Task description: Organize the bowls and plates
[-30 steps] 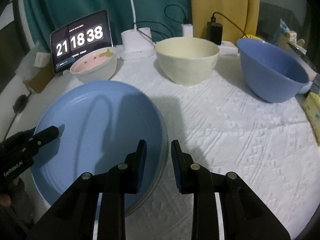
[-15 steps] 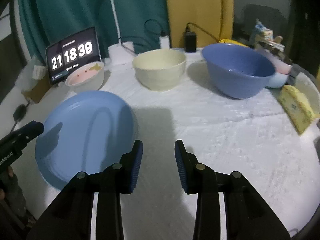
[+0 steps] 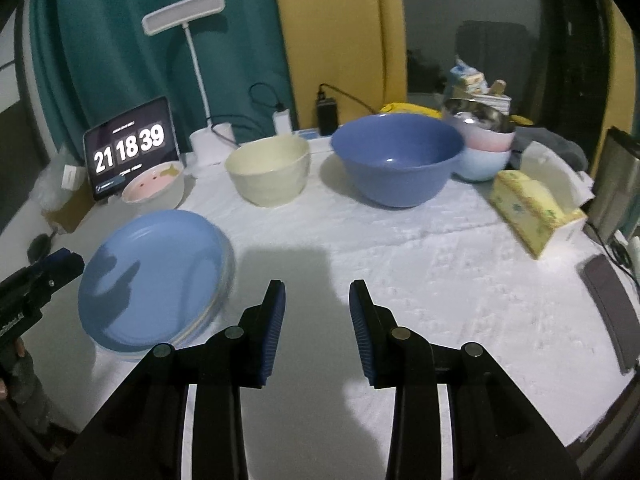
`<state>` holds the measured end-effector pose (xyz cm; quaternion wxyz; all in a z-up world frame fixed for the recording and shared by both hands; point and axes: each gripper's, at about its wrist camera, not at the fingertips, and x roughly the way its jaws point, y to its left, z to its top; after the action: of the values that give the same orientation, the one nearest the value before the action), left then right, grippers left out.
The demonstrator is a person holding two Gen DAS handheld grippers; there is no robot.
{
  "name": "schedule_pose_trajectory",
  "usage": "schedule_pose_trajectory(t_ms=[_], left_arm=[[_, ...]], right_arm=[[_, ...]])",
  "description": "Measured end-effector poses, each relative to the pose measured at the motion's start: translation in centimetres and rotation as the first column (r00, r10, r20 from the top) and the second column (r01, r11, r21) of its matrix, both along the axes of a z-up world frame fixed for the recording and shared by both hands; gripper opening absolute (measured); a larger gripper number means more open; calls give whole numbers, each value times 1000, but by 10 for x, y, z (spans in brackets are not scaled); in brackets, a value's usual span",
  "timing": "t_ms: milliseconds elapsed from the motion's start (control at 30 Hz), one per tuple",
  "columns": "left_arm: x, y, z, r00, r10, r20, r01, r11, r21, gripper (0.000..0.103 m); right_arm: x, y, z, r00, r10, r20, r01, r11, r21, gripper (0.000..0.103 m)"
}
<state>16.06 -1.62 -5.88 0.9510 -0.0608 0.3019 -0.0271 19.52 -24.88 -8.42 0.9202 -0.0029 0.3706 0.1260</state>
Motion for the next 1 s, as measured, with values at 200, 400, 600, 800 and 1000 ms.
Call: schedule_pose_trajectory(t_ms=[200,400,600,800,1000], left_arm=[[2,-23,11,999,-42,18,42,999,9,46],[17,-51,23,995,-101,22,101,995,6,47],[40,-75,41,987,-155,39,156,987,-43,73],[72,-99,51,982,-188,33,190,981,-47,73],[104,-120,55,976,-216,29,217,976,-28,73]], right_arm=[[-4,-24,8,999,-34,28,35,999,-2,36],[0,-52,21,995,-78,66,80,996,-28,36],[11,-77,38,990,-101,101,108,992,-63,43],[34,-99,52,984,-120,131,129,990,-63,57],[66,-106,54,985,-99,145,112,990,-84,58]])
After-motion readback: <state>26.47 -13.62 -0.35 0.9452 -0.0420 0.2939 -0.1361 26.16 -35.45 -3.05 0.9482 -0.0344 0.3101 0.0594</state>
